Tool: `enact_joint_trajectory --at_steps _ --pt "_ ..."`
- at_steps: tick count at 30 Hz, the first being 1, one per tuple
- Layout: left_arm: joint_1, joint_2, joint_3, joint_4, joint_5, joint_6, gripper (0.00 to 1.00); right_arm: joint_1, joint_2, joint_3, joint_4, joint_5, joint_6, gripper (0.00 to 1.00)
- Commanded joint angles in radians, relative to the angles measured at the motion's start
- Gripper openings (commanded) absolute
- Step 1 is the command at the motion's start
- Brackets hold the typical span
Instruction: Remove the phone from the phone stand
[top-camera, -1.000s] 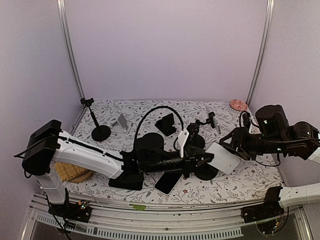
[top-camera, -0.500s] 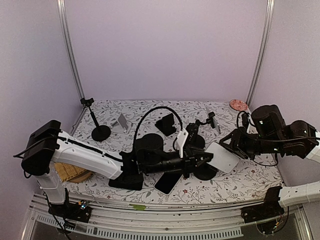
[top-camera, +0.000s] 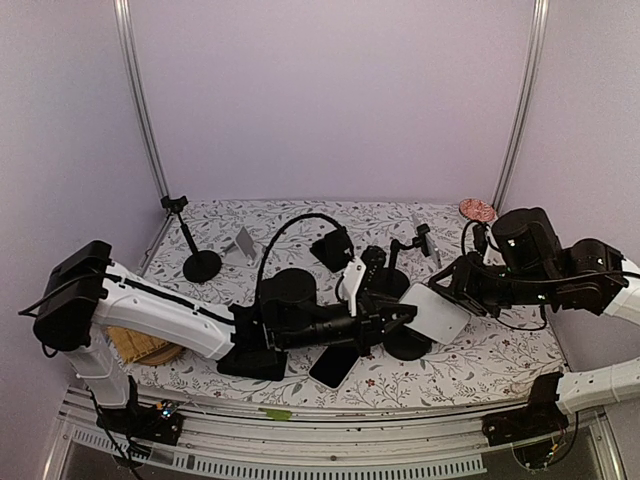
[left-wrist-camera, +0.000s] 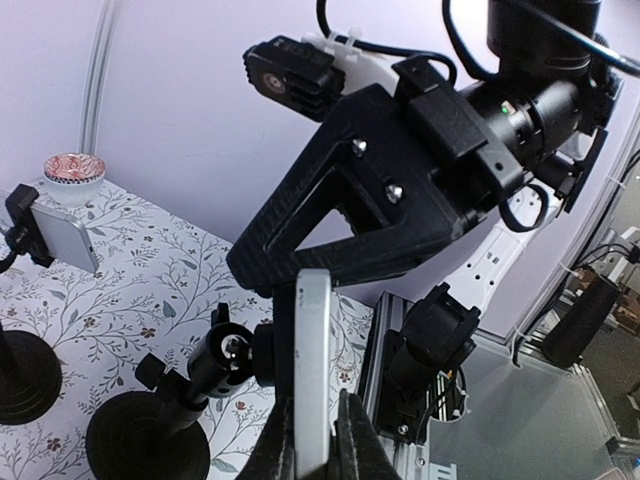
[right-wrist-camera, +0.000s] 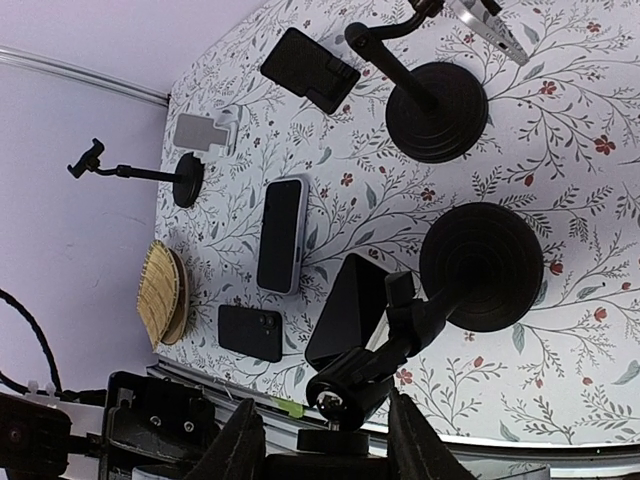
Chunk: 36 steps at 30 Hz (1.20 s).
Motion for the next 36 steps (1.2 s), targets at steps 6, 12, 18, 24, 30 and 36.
enact_joint_trajectory --at_steps 6,12,18,24,30,36 --pt "0.065 -0.098 -0.091 0.009 -0.083 0.030 0.00 0.035 0.103 -0.031 -0.056 -0.108 -0.054 0.00" --pt "0.084 -0.171 -0.162 0.045 -0.092 0.017 0.00 0.039 0.130 -0.028 -0.045 -0.108 -0.065 0.00" --pt "0.105 -0.242 -0.213 0.055 -0.098 0.010 0.00 0.042 0.146 -0.023 -0.045 -0.103 -0.070 0.00" --pt "0.128 -0.304 -0.261 0.058 -0.098 0.007 0.00 0.047 0.159 -0.006 -0.060 -0.092 -0.072 0.00" --pt "0.132 -0.323 -0.278 0.075 -0.076 0.002 0.00 0.072 0.195 0.017 -0.075 -0.071 -0.070 0.00" --pt "0.133 -0.362 -0.310 0.105 -0.076 0.009 0.00 0.125 0.231 0.060 -0.118 -0.006 -0.042 0.00"
